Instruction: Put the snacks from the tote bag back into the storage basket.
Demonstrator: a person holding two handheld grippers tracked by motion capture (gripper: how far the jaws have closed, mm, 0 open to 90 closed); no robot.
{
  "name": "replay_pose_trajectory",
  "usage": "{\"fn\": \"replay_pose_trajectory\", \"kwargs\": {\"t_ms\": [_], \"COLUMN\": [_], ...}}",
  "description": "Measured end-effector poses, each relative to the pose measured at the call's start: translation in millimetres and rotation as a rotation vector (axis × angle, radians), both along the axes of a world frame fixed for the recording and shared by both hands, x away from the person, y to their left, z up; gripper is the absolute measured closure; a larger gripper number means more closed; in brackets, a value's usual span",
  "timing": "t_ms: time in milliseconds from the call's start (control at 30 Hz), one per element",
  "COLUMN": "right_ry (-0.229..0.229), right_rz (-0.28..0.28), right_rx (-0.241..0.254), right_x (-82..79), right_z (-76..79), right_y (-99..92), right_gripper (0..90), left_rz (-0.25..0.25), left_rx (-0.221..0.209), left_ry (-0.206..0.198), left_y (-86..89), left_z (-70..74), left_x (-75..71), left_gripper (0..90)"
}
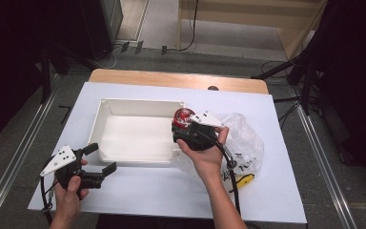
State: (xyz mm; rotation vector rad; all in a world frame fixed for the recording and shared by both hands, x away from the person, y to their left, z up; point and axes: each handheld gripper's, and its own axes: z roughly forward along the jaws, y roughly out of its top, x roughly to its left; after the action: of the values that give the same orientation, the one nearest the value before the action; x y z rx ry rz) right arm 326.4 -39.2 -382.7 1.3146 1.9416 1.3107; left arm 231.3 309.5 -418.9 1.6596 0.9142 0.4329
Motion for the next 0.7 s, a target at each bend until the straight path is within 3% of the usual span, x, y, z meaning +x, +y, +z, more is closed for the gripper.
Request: {"fn": "replay_pose_trajectory", "kwargs": {"t_ms": [700], "right_ry": [0.002], "right_rz": [0.035], "right_rx": [-0.002], "right_x": [0.7], "right_z": [-2.0], "right_y": [12.8], "right_gripper": [25.9], "left_rz": [-0.001], "left_rx": [-0.013], "left_ry": [0.006], "left_y": [0.5], "left_z": [0.0], "left_x": [0.5], "left_gripper": [0.0]}}
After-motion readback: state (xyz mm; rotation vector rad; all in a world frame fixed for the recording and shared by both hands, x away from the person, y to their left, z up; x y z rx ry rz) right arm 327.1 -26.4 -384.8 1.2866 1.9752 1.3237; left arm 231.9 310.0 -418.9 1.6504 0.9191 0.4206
